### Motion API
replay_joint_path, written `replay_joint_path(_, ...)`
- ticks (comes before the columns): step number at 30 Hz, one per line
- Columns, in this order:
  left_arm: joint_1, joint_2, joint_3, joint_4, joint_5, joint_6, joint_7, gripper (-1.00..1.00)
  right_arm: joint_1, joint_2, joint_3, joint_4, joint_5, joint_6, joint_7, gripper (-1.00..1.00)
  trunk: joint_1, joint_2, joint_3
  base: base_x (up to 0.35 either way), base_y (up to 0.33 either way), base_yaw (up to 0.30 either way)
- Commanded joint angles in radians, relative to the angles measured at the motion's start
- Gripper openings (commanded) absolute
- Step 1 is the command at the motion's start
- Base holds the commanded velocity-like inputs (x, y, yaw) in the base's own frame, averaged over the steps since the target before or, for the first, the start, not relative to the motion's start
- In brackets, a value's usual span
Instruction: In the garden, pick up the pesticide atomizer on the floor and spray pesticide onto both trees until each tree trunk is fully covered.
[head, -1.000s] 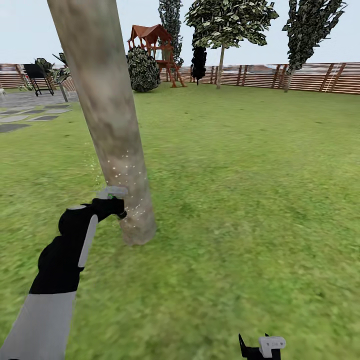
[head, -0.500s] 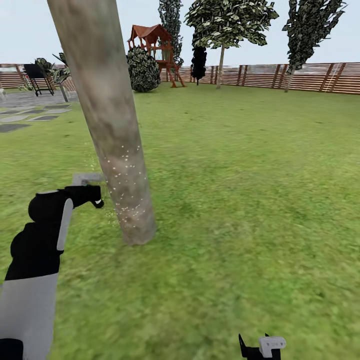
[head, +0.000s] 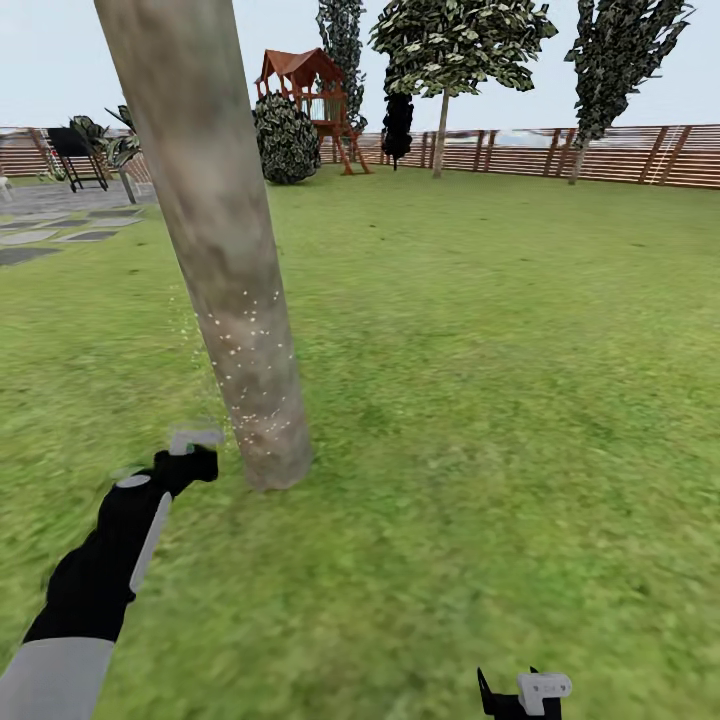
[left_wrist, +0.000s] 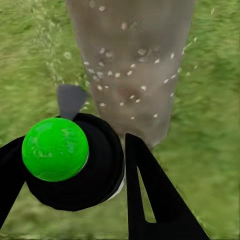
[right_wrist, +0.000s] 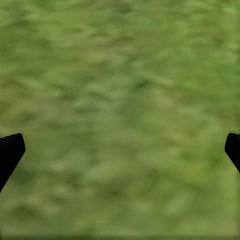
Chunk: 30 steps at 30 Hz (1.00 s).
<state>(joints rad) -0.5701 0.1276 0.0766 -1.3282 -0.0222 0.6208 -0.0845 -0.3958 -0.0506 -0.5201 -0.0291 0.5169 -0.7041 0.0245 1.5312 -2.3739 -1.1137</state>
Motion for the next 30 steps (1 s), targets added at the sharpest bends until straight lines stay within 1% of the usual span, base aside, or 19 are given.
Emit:
replay_joint_path(1,0.004,-0.005,-0.003,0.079,0.001,-0.053,0.005,-1.0,0.0,0.0,0.0,0.0,0.0,0.0,0.0,1.0,0.0,0.0,0.0,0.0,0.0,0.0)
replay_joint_path(2,0.006,-0.009,-0.003,0.142,0.0,-0.111,0.009,-1.0,0.0,0.0,0.0,0.0,0.0,0.0,0.0,1.0,0.0,0.0,0.0,0.0,0.0,0.0)
replay_joint_path(3,0.006,-0.014,-0.003,0.185,-0.003,-0.16,0.013,-1.0,0.0,0.0,0.0,0.0,0.0,0.0,0.0,1.0,0.0,0.0,0.0,0.0,0.0,0.0)
replay_joint_path(4,0.007,-0.023,-0.001,0.25,-0.006,-0.246,0.029,-1.0,0.0,0.0,0.0,0.0,0.0,0.0,0.0,1.0,0.0,0.0,0.0,0.0,0.0,0.0)
replay_joint_path(5,0.007,-0.031,0.001,0.343,-0.003,-0.362,0.082,-1.0,0.0,0.0,0.0,0.0,0.0,0.0,0.0,1.0,0.0,0.0,0.0,0.0,0.0,0.0)
replay_joint_path(6,0.007,-0.037,0.001,0.422,0.001,-0.44,0.132,-1.0,0.0,0.0,0.0,0.0,0.0,0.0,0.0,1.0,0.0,0.0,0.0,0.0,0.0,0.0)
replay_joint_path(7,0.007,-0.044,0.001,0.457,0.002,-0.478,0.154,-1.0,0.0,0.0,0.0,0.0,0.0,0.0,0.0,1.0,0.0,0.0,0.0,0.0,0.0,0.0)
replay_joint_path(8,0.007,-0.062,0.003,0.501,0.002,-0.534,0.178,-1.0,0.0,0.0,0.0,0.0,0.0,0.0,0.0,1.0,0.0,0.0,0.0,0.0,0.0,0.0)
replay_joint_path(9,0.007,-0.075,0.004,0.524,0.002,-0.561,0.188,-1.0,0.0,0.0,0.0,0.0,0.0,0.0,0.0,1.0,0.0,0.0,0.0,0.0,0.0,0.0)
replay_joint_path(10,0.007,-0.104,0.003,0.569,0.002,-0.597,0.2,-1.0,0.0,0.0,-0.001,0.0,-0.001,0.0,0.0,1.0,0.0,0.0,0.0,0.0,0.0,0.0)
replay_joint_path(14,0.007,-0.163,0.005,0.648,-0.001,-0.617,0.205,-1.0,0.0,0.0,-0.001,-0.001,-0.004,0.0,-0.001,1.0,0.0,0.0,0.0,0.0,0.0,0.0)
replay_joint_path(15,0.007,-0.173,0.004,0.664,-0.001,-0.622,0.206,-1.0,0.0,0.0,-0.001,-0.001,-0.004,-0.001,-0.001,1.0,0.0,0.0,0.0,0.0,0.0,0.0)
replay_joint_path(19,0.008,-0.177,0.004,0.678,-0.004,-0.66,0.206,-1.0,0.0,0.002,-0.001,-0.002,-0.003,-0.001,-0.002,1.0,0.0,0.0,0.0,0.0,-0.162,0.0)
replay_joint_path(25,0.009,-0.172,0.007,0.679,-0.004,-0.667,0.212,-1.0,0.0,0.004,-0.001,0.0,-0.003,-0.001,-0.003,1.0,0.0,0.0,0.0,0.0,-0.266,0.003)
replay_joint_path(26,0.009,-0.172,0.008,0.679,-0.004,-0.668,0.227,-1.0,0.0,0.004,-0.001,0.0,-0.003,-0.001,-0.003,1.0,0.0,0.0,0.0,0.0,-0.273,0.068)
replay_joint_path(30,0.009,-0.174,0.004,0.679,-0.001,-0.668,0.32,-1.0,0.0,0.005,-0.001,0.0,-0.003,0.0,-0.003,1.0,0.0,0.0,0.0,0.0,-0.274,0.188)
